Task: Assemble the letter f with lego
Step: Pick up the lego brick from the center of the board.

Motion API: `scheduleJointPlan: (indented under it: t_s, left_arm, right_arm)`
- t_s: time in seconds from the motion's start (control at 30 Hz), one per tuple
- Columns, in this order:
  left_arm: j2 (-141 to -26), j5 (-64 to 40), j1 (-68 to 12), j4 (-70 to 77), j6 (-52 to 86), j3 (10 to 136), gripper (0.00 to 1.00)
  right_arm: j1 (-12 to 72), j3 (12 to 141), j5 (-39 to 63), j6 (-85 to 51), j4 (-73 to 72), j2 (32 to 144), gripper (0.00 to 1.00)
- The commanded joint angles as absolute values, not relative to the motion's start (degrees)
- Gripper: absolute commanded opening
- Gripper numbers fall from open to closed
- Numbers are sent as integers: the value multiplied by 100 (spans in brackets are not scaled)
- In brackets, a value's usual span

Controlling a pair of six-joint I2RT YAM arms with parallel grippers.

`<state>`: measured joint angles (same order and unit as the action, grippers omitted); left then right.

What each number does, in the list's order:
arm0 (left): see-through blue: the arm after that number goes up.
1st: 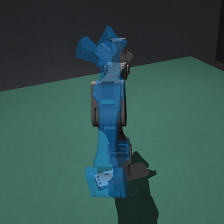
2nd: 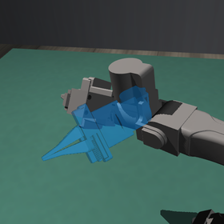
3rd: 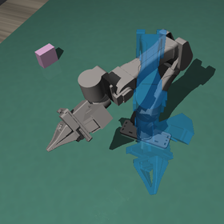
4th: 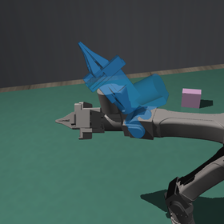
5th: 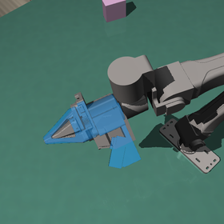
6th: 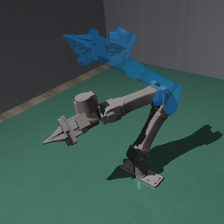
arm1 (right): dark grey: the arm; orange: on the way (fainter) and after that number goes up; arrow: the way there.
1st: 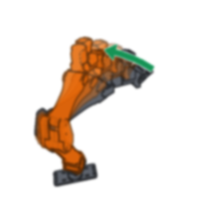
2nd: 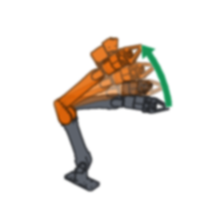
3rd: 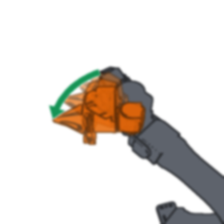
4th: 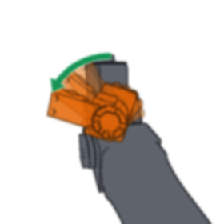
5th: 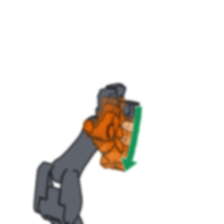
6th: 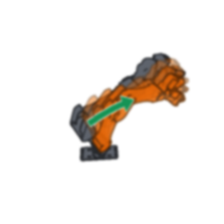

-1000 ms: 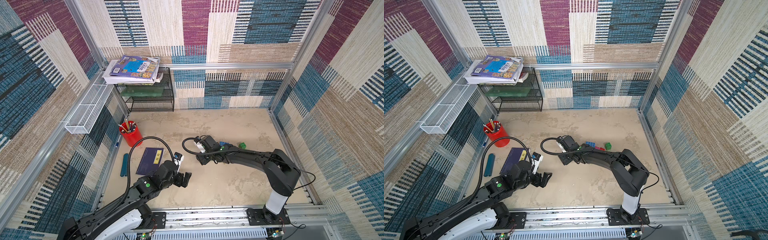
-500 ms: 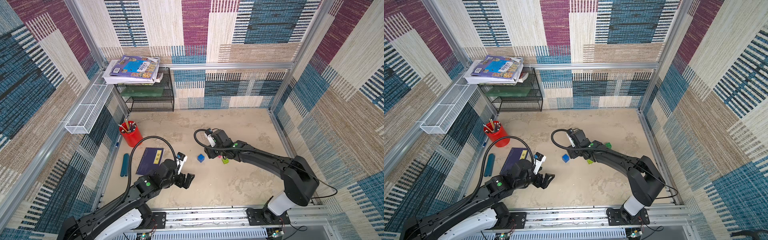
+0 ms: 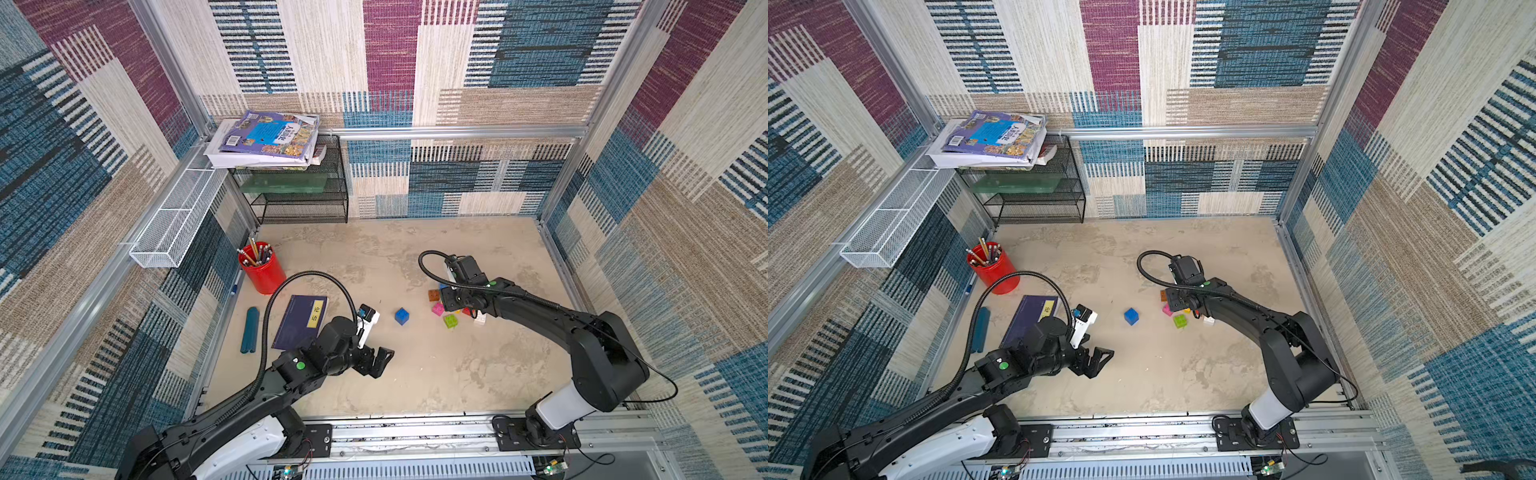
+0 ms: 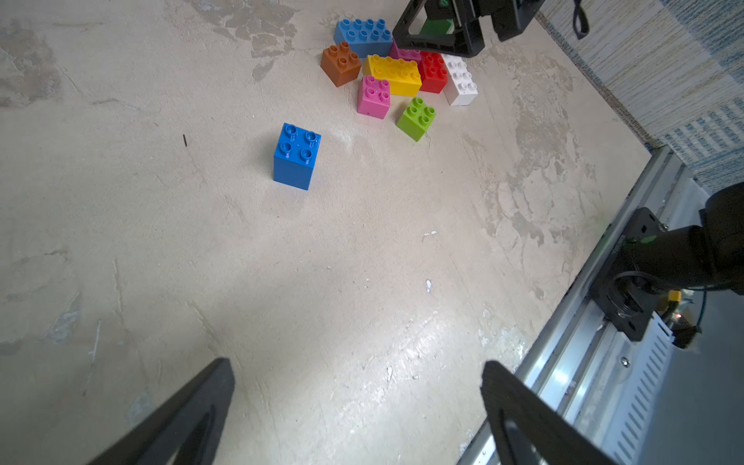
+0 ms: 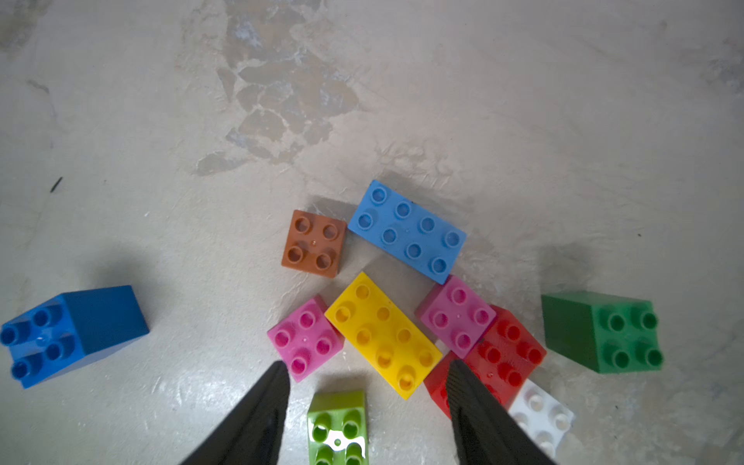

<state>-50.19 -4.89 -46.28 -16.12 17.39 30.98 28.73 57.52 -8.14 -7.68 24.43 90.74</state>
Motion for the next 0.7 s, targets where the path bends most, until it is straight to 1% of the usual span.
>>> scheduleJointPlan:
  t_s: [0.0, 0.1, 0.23, 0.67]
  left_arm:
    - [-5015, -563, -4636, -1503, 1573, 3111, 99]
    - [-5009, -554, -4634, -1496, 1588, 3091, 99]
    - [-4992, -554, -4640, -1499, 1595, 3086, 99]
    - [-4992, -522, -4637, -1496, 1599, 3067, 99]
  right_arm:
    - [2830, 5776, -922, -791, 2434, 9226, 63]
    - [2764, 5783, -914, -779, 2412, 9385, 58]
    - [2741, 5785, -857, -734, 2344, 9509, 55]
    - [2663, 5855, -766, -625, 2257, 9787, 55]
